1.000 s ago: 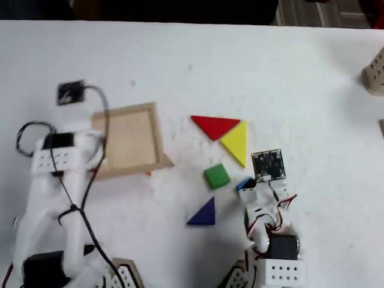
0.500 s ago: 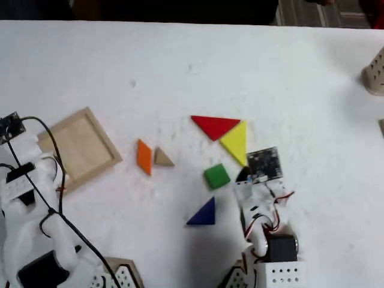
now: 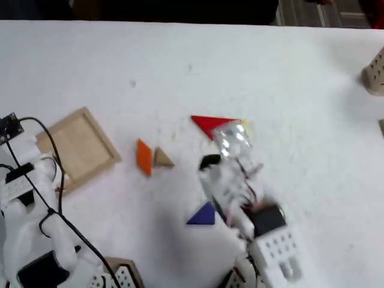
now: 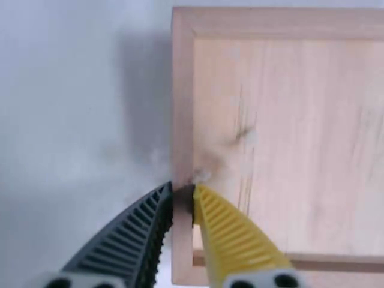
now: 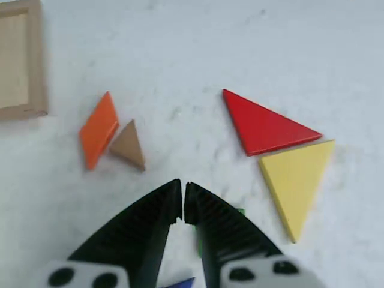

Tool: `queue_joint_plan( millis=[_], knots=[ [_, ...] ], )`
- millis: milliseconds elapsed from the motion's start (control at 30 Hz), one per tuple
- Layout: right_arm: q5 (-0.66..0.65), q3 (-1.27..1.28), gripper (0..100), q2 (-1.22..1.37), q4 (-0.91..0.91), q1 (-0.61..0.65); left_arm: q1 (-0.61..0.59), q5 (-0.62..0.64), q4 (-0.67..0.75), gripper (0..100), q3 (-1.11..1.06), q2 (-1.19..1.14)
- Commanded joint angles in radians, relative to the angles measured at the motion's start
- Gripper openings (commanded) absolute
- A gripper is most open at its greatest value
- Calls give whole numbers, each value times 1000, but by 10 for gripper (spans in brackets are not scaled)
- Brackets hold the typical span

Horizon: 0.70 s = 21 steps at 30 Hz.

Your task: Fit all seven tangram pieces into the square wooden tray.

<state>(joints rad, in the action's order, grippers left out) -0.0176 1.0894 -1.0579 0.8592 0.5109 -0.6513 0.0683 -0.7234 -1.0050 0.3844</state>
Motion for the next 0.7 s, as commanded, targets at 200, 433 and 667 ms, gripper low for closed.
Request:
queue_joint_plan(
  millis=[200, 433, 667],
  knots=[
    [227, -473, 18, 823, -277, 257, 104, -226, -32, 27, 3, 47],
    [226, -666, 18, 1181, -487, 360, 133, -298, -55, 27, 5, 47],
    [224, -793, 17, 1394, -499, 334, 136, -301, -54, 28, 5, 47]
  ],
)
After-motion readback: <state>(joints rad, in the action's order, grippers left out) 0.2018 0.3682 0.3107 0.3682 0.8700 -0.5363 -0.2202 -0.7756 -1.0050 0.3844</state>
